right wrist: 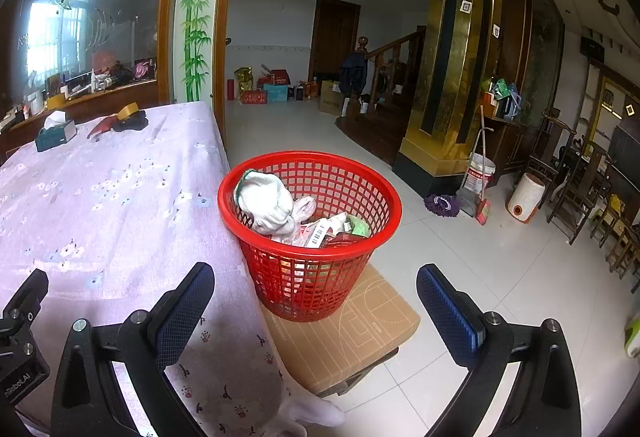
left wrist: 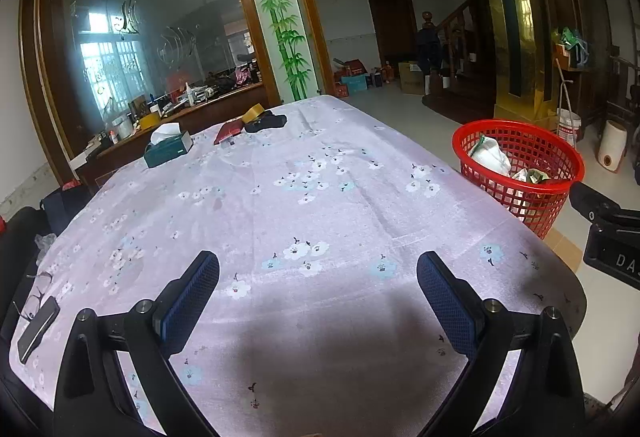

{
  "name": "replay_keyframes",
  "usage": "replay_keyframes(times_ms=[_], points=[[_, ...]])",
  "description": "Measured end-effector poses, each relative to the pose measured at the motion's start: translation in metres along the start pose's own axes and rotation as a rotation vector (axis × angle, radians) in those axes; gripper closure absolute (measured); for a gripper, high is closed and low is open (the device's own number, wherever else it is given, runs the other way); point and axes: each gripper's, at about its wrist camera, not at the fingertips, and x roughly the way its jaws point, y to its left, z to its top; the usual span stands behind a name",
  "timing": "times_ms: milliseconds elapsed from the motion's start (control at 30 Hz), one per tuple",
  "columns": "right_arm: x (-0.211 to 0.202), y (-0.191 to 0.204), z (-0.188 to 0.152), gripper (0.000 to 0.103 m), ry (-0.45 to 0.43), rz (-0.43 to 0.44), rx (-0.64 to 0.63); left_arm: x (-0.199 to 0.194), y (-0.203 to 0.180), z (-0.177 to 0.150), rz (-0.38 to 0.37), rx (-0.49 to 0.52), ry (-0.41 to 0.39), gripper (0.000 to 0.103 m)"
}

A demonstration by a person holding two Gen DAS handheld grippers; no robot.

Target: Collect trash

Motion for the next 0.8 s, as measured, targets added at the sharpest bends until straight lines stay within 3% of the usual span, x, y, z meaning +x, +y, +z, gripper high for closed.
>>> replay_keyframes(times_ms=[467, 700, 800], points=[[0.002, 0.004, -0.002, 0.001, 0.001, 0.008, -0.006, 0.008, 0.008, -0.002, -0.025, -0.031, 0.033, 0.004], [0.005, 0.02, 0.006, 0.001, -0.002, 0.034, -0.026, 0.022, 0.045, -0.003, -0.006, -0.114, 0.084, 0.004], [0.007, 0.041, 0.017, 0.001, -0.009, 0.094, -0.062, 0.033, 0.079, -0.003, 0.048, -0.158, 0.123, 0.004]])
